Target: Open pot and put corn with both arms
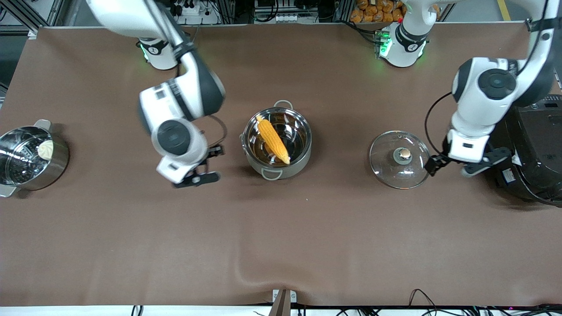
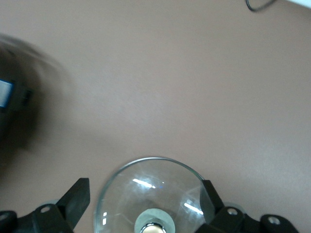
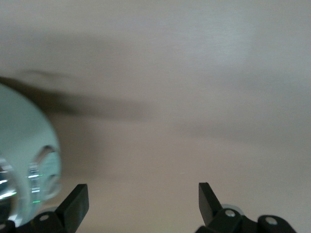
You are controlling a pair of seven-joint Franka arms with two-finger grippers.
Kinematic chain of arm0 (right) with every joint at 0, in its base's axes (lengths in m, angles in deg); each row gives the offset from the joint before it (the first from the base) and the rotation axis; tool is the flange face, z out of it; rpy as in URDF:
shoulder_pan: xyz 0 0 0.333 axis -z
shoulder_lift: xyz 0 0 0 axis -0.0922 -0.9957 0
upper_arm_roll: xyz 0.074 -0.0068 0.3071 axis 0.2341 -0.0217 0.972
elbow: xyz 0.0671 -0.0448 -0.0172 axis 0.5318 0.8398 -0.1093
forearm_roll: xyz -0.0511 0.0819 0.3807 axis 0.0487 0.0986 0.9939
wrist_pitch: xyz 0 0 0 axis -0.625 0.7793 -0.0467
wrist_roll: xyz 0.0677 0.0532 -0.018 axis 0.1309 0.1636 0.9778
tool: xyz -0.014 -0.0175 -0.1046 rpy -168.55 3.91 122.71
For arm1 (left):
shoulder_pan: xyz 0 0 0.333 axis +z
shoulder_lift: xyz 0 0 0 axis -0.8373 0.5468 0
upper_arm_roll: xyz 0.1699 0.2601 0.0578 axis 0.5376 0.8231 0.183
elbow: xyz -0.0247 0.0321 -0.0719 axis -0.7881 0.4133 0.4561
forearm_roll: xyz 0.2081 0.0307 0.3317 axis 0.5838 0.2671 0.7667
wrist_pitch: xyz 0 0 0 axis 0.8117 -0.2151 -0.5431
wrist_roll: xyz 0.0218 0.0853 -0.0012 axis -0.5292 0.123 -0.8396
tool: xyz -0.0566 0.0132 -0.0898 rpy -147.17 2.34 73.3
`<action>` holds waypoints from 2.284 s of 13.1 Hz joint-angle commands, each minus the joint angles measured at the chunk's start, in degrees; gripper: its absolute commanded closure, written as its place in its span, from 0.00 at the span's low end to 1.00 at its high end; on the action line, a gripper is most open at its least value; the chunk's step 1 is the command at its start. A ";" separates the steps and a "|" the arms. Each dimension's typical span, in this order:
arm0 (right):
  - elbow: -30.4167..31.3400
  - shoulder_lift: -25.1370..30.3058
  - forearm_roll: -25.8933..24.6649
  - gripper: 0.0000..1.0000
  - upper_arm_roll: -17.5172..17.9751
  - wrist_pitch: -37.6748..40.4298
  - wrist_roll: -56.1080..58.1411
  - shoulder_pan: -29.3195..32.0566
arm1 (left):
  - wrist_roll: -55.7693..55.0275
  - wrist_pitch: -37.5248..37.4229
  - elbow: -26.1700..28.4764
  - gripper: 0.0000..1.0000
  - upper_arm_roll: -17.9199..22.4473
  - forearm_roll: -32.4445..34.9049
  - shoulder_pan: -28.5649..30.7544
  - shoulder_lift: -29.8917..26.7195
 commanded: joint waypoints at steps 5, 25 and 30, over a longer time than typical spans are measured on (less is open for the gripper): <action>9.17 8.32 -0.33 0.00 1.27 -1.21 13.69 18.83 | 7.45 -15.13 -15.13 0.00 0.19 -6.90 0.49 0.43; 26.59 36.55 -2.55 0.00 1.44 0.45 16.06 28.26 | 35.82 -41.35 -34.06 0.00 3.42 -14.81 2.26 -1.85; 25.02 36.20 0.37 0.00 1.53 1.15 15.89 29.77 | 39.09 -47.06 -33.71 0.00 8.01 -16.83 -1.53 -3.88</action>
